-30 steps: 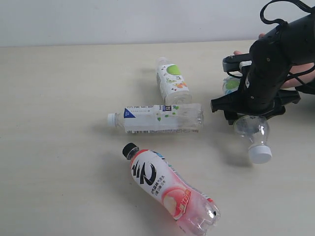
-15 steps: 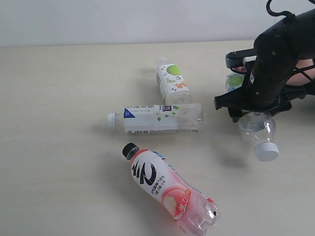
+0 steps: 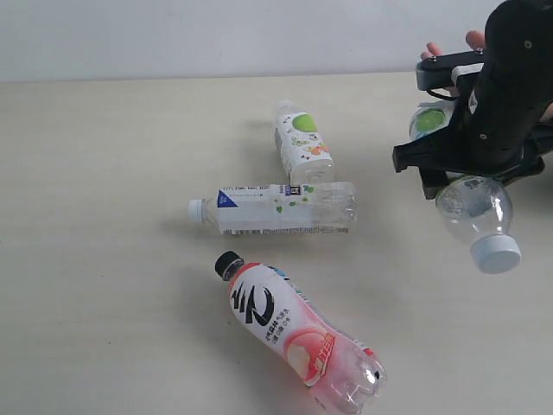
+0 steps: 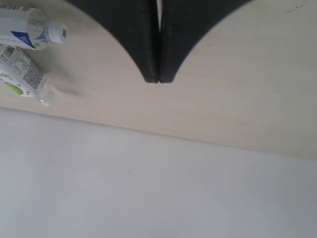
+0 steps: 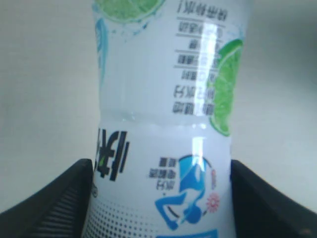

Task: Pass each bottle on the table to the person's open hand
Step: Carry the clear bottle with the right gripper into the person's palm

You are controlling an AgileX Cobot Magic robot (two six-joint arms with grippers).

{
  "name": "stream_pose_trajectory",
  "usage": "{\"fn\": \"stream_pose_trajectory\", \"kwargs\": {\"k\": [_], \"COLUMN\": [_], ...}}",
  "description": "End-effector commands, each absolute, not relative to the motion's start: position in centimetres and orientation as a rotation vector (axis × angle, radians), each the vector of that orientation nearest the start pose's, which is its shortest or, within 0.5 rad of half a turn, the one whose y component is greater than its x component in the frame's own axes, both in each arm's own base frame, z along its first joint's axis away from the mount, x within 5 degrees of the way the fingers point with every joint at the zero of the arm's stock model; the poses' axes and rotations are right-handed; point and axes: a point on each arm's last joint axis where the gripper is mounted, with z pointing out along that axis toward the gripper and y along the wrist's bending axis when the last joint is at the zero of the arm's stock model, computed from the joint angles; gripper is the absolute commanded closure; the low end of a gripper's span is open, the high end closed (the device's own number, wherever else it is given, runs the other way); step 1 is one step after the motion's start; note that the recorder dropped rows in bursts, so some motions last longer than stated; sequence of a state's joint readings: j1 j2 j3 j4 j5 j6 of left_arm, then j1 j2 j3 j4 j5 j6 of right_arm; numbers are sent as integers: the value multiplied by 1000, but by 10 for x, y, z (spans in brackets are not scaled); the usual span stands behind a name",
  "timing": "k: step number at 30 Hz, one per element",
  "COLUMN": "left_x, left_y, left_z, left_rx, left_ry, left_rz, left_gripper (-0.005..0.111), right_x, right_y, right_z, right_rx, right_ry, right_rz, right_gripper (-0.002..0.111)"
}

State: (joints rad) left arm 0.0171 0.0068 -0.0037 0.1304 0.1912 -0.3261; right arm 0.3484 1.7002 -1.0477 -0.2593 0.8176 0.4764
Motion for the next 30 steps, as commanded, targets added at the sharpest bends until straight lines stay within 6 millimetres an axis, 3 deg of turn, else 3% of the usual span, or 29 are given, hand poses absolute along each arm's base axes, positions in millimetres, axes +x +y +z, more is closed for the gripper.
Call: {"fn": "stream_pose_trajectory", "kwargs": {"k": [1, 11, 25, 30], "left_x": [56, 56, 56, 56], "left_y": [3, 3, 3, 3], "left_z": [196, 196, 196, 196], "left_rx": [-203, -203, -203, -203], "left_ry": [1658, 1658, 1658, 1658], "left_rz": [-121, -121, -121, -121], "left_gripper": [107, 107, 107, 107], "right_x": [297, 280, 234, 226], "right_y": [91, 89, 73, 68], "right_z": [207, 240, 310, 321], "right_rx": [-94, -115, -170, -181], "right_ry": [2891, 2851, 2684, 2640], "right_rz": [-166, -80, -12, -29], "right_gripper": [108, 108, 108, 108]}}
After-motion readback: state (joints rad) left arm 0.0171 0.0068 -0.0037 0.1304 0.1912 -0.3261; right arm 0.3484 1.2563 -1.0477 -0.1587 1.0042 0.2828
